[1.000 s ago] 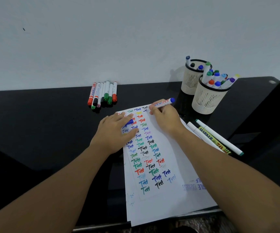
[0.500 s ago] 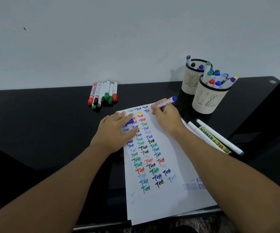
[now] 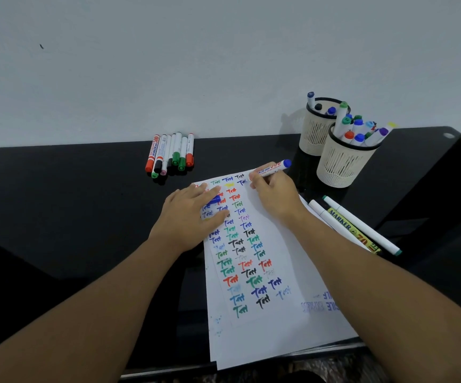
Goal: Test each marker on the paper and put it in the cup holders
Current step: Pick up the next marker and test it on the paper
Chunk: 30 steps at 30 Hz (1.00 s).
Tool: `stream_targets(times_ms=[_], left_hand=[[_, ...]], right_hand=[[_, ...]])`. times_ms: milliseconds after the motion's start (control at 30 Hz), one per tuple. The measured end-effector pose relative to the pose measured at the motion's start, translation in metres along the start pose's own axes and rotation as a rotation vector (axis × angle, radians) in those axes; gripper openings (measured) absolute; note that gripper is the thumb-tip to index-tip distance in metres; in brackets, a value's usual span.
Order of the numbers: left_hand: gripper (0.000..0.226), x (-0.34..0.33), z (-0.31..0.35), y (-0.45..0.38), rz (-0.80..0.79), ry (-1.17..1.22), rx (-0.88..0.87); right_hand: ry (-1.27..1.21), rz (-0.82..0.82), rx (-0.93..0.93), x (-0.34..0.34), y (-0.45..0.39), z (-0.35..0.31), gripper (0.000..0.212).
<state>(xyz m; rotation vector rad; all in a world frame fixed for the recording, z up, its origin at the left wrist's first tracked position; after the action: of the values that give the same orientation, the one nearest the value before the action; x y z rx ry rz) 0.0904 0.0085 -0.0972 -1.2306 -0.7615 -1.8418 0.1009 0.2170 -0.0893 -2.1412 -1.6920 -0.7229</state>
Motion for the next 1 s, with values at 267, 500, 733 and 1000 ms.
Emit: stream_targets(times_ms=[267, 500, 733, 1000], left_hand=[[0.071, 0.0, 0.0, 0.0, 0.0, 0.0, 0.001], [0.071, 0.0, 0.0, 0.0, -0.004, -0.008, 0.006], [0.071, 0.002, 0.001, 0.001, 0.0, 0.0, 0.002], [0.072, 0.006, -0.004, 0.003, 0.091, 0.105, 0.004]], right_hand=[[-0.03, 0.02, 0.021, 0.004, 0.0, -0.001, 0.033], [-0.001, 0.017, 0.002, 0.002, -0.001, 0.003, 0.04], [-0.014, 0.005, -0.008, 0.0, -0.003, 0.004, 0.039], [-0.23, 0.107, 0.155, 0.015, 0.001, -0.002, 0.014]])
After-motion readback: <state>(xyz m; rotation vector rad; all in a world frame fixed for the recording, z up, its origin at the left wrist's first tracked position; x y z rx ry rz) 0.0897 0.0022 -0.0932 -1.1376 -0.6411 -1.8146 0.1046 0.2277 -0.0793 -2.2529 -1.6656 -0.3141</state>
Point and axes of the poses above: each hand's wrist, its own y-axis away from the middle knuckle, its own x-axis out of the back of the hand, z = x × y, the point moved 9 cm from there along -y, towards the middle knuckle, and after that the axes turned 9 degrees about -z, right-handed, at the moved point
